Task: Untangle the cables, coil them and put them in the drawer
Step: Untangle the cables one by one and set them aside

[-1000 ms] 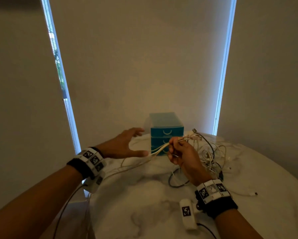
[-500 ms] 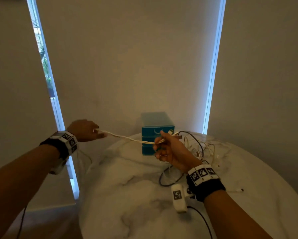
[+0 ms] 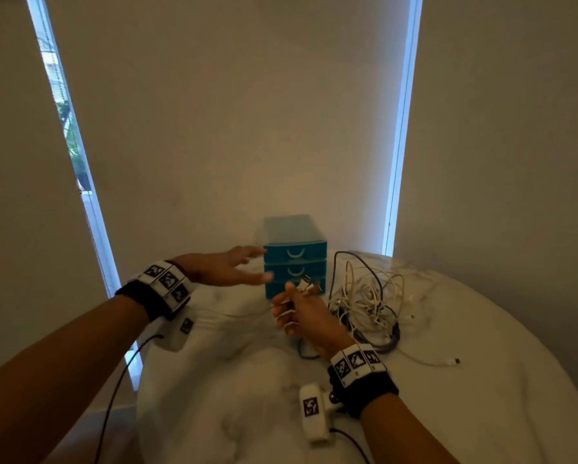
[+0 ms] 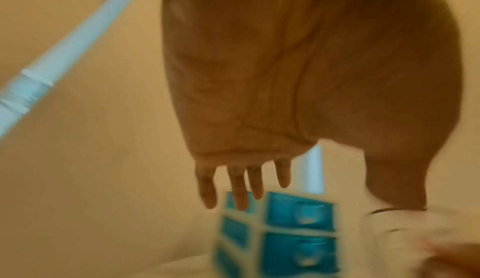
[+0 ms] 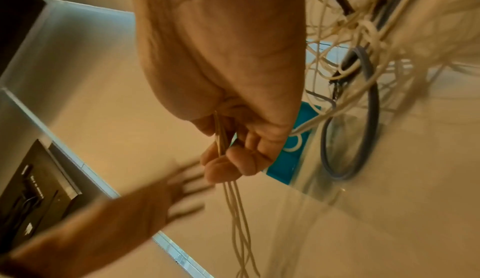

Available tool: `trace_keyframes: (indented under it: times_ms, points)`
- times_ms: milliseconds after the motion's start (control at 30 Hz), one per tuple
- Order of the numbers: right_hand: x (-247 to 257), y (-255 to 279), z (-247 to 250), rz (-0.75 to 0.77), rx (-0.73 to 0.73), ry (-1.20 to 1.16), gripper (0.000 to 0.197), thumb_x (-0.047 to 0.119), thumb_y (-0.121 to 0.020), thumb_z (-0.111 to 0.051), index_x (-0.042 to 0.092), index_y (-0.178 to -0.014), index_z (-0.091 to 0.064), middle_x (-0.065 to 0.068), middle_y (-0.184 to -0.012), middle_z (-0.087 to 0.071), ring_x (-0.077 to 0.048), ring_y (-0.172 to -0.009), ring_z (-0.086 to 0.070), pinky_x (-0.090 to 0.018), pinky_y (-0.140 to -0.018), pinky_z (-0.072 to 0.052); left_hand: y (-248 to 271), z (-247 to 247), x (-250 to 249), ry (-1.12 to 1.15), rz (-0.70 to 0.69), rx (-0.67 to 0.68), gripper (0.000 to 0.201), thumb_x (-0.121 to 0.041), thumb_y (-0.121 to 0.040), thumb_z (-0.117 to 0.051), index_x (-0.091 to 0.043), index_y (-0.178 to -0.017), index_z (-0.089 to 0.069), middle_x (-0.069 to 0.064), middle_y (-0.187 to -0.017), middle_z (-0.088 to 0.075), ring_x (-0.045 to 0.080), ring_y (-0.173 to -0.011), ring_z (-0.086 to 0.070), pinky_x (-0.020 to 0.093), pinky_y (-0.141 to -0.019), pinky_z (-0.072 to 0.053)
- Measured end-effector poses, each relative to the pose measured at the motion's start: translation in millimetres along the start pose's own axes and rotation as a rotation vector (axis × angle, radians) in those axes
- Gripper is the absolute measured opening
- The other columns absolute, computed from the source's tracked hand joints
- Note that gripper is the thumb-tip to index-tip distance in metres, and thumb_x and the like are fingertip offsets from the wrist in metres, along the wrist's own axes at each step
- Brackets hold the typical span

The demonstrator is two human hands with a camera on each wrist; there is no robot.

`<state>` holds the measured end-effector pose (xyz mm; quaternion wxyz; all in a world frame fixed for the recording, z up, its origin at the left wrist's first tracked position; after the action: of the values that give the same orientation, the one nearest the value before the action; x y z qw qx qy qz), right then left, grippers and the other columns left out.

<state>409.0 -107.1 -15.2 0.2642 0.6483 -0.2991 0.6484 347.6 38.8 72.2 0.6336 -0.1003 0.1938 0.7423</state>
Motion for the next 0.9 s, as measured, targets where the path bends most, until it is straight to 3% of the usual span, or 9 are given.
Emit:
trace_keyframes:
  times_ms: [67, 167, 233, 300, 400, 533, 700, 800, 900]
  points:
    - [6.4, 4.3, 1.5, 0.065, -0.018, 0.112, 0.051, 0.044, -0.116, -0.034, 0.015, -0.093, -0.069, -0.001, -0.078, -0.071, -0.011, -0.063, -0.064, -0.024, -0.055, -0.046, 2.2, -8.6, -61.2, -0.031, -0.130, 0.004, 0.069, -0.065, -0.102, -0.050, -0.026, -0.158, -0.043, -0.015, -0.152, -0.045, 0.006, -0.136, -0.044, 0.018, -0.113, -0.038]
    - [9.2, 10.6, -2.2, 0.108, 0.024, 0.200, 0.041, 0.024, -0.118, -0.033, 0.007, -0.103, -0.067, -0.005, -0.086, -0.069, -0.010, -0.067, -0.063, -0.017, -0.056, -0.049, -6.2, -30.5, -97.3, -0.175, -0.163, 0.059, 0.075, -0.077, -0.093, -0.037, -0.024, -0.138, -0.066, -0.006, -0.135, -0.067, 0.012, -0.120, -0.061, 0.033, -0.110, -0.047]
    - [3.8, 10.1, -5.2, 0.096, 0.084, 0.236, 0.035, 0.017, -0.116, -0.035, 0.000, -0.115, -0.065, -0.005, -0.090, -0.064, -0.010, -0.072, -0.061, -0.013, -0.060, -0.047, -15.0, -44.8, -95.8, -0.164, -0.153, 0.114, 0.078, -0.086, -0.091, -0.031, -0.026, -0.118, -0.072, -0.007, -0.107, -0.078, 0.010, -0.100, -0.071, 0.040, -0.106, -0.053]
    - [4.8, 11.3, -4.4, 0.099, 0.099, 0.284, 0.028, 0.013, -0.114, -0.040, -0.001, -0.118, -0.065, 0.004, -0.086, -0.058, 0.003, -0.066, -0.058, -0.008, -0.059, -0.044, -18.9, -51.2, -99.6, -0.103, -0.193, 0.134, 0.074, -0.091, -0.090, -0.034, -0.031, -0.111, -0.072, -0.015, -0.095, -0.077, 0.003, -0.088, -0.071, 0.035, -0.098, -0.057]
    - [14.7, 10.5, 6.3, 0.192, 0.039, 0.323, 0.015, 0.005, -0.112, -0.045, 0.009, -0.111, -0.059, 0.009, -0.083, -0.054, 0.014, -0.058, -0.058, -0.007, -0.056, -0.047, -19.1, -48.4, -108.5, -0.073, -0.264, 0.080, 0.067, -0.080, -0.088, -0.052, -0.027, -0.126, -0.068, -0.013, -0.111, -0.072, -0.001, -0.093, -0.067, 0.018, -0.082, -0.053]
    - [21.9, 6.0, 6.4, 0.246, -0.015, 0.264, 0.021, 0.019, -0.114, -0.045, 0.011, -0.129, -0.056, -0.004, -0.093, -0.063, -0.006, -0.060, -0.058, -0.018, -0.053, -0.050, -27.9, -39.5, -104.4, 0.053, -0.276, -0.108, 0.048, -0.064, -0.103, -0.048, -0.023, -0.115, -0.070, -0.005, -0.105, -0.076, 0.009, -0.092, -0.073, 0.032, -0.086, -0.062]
    - [27.6, 7.8, 8.1, 0.261, -0.041, 0.180, 0.029, 0.028, -0.114, -0.045, 0.016, -0.139, -0.052, -0.004, -0.092, -0.064, -0.005, -0.057, -0.060, -0.019, -0.050, -0.048, -39.9, -33.1, -97.4, 0.259, -0.275, -0.359, 0.050, -0.049, -0.111, -0.045, -0.007, -0.106, -0.071, 0.008, -0.097, -0.079, 0.024, -0.091, -0.077, 0.050, -0.090, -0.063]
    - [19.0, 4.2, 13.6, 0.178, -0.028, 0.152, 0.025, 0.026, -0.113, -0.046, 0.011, -0.128, -0.060, -0.007, -0.093, -0.066, -0.016, -0.072, -0.064, -0.029, -0.059, -0.050, -48.1, -35.3, -91.6, 0.570, -0.255, -0.403, 0.054, -0.050, -0.110, -0.044, -0.001, -0.108, -0.067, 0.007, -0.092, -0.081, 0.022, -0.095, -0.080, 0.046, -0.092, -0.063]
    - [14.3, 5.5, 34.9, 0.110, -0.035, 0.151, 0.017, 0.011, -0.107, -0.055, 0.008, -0.122, -0.063, -0.003, -0.093, -0.067, -0.012, -0.069, -0.066, -0.027, -0.057, -0.051, -49.2, -25.3, -80.7, 0.946, -0.248, -0.544, 0.042, -0.045, -0.111, -0.047, -0.009, -0.092, -0.056, 0.009, -0.078, -0.066, 0.021, -0.077, -0.076, 0.033, -0.070, -0.063]
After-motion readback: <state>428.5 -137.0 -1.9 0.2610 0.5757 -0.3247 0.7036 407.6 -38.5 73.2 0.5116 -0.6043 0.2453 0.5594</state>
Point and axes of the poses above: each hand's wrist, its own y-axis away from the middle knuckle, its own z-axis out of the back of the hand, x = y × z, the point moved 10 cm from there along -y, towards the middle knuckle
